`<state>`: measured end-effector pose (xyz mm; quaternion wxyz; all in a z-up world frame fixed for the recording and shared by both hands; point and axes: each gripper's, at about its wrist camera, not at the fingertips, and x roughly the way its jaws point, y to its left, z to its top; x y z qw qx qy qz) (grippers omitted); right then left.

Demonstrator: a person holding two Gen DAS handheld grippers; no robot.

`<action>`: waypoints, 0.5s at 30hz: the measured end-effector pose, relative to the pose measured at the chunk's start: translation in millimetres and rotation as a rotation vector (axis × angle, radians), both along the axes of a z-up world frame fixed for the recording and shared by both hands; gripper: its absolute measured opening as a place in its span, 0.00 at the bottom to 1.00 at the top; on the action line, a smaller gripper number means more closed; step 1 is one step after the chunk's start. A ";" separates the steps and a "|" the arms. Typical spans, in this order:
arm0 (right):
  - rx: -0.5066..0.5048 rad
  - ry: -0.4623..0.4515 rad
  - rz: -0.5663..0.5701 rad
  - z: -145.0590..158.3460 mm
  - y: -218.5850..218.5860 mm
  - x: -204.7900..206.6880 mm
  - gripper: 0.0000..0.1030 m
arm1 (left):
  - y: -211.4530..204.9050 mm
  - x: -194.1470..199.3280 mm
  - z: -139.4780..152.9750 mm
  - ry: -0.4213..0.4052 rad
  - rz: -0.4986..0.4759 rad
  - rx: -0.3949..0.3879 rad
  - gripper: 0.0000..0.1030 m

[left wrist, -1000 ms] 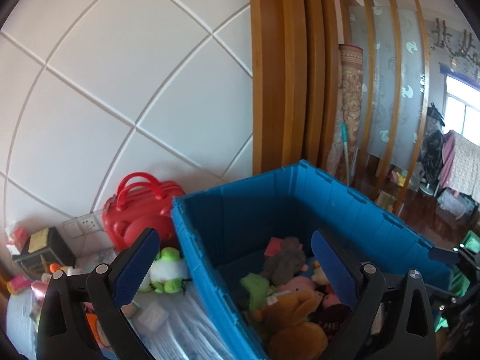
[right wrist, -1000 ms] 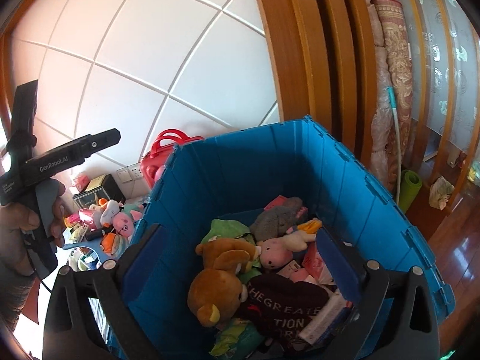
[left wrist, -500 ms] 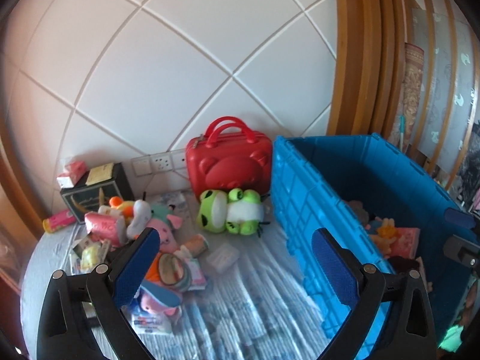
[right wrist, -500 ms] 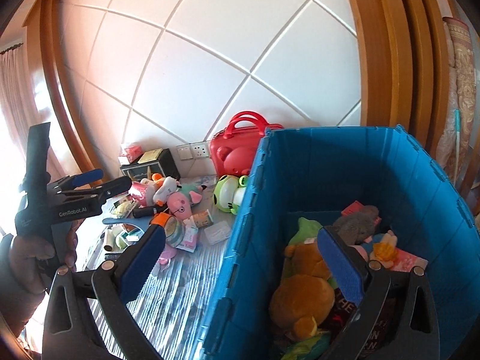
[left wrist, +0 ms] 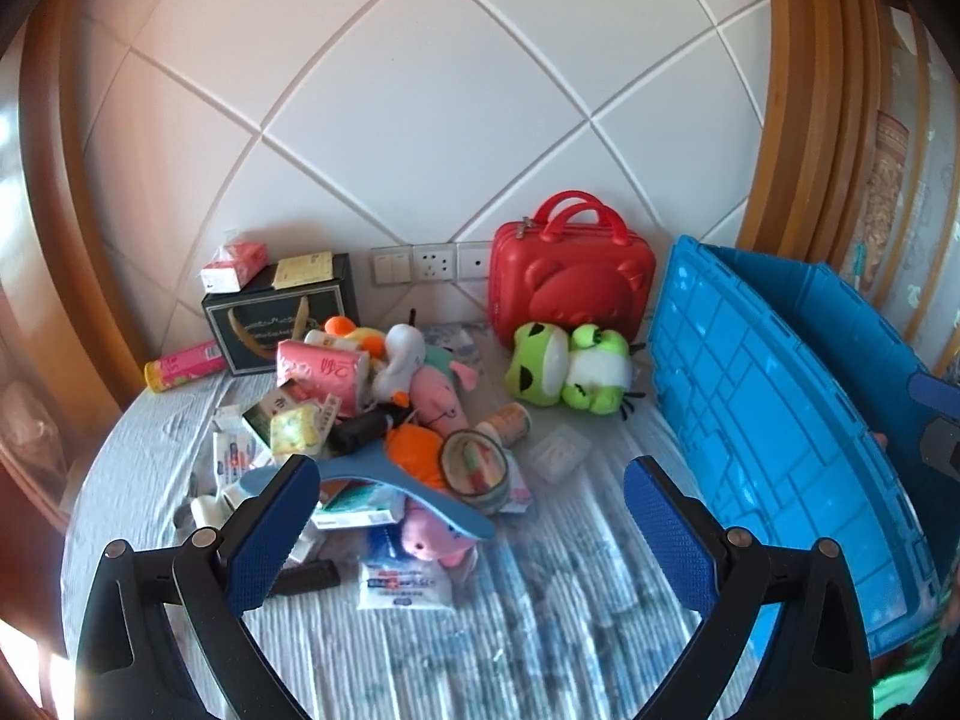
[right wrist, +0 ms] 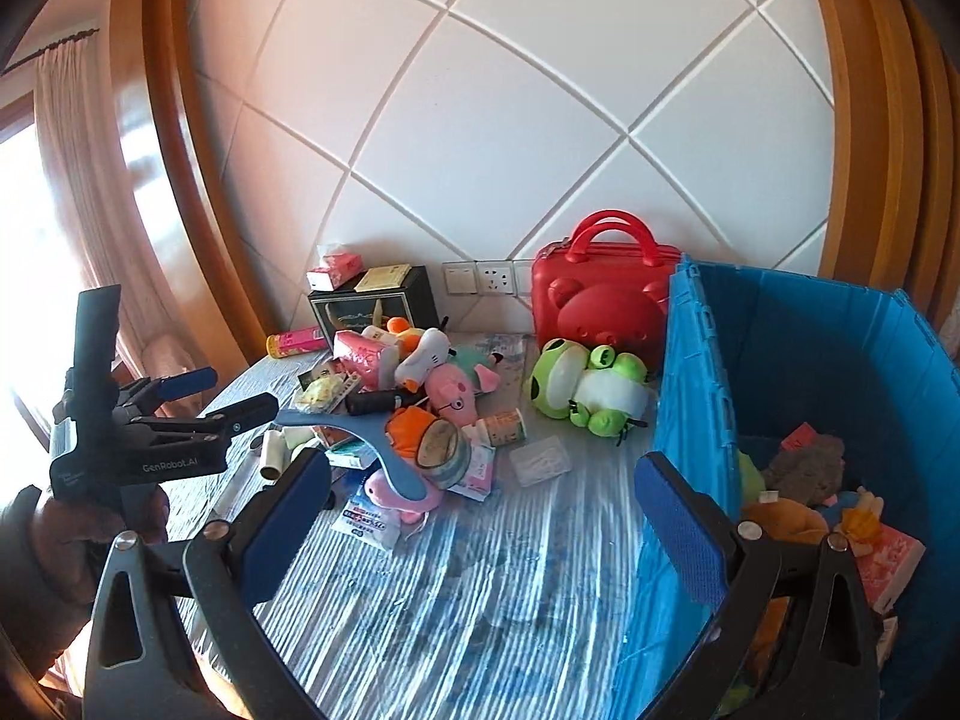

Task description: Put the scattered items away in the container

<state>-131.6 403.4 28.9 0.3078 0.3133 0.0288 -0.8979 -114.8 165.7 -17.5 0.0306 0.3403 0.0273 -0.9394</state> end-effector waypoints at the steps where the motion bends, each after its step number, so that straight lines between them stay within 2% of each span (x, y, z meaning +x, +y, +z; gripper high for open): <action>1: 0.006 -0.001 0.007 -1.2 -10.5 3.0 1.00 | -8.1 2.1 -3.5 -0.007 0.002 0.004 0.99; 7: 0.033 -0.018 0.037 -7.3 -60.1 14.6 1.00 | -53.1 13.9 -20.4 -0.044 0.019 0.032 0.99; 15: 0.048 -0.026 0.055 -14.5 -115.3 32.5 1.00 | -104.6 31.8 -28.3 -0.055 0.018 0.038 0.99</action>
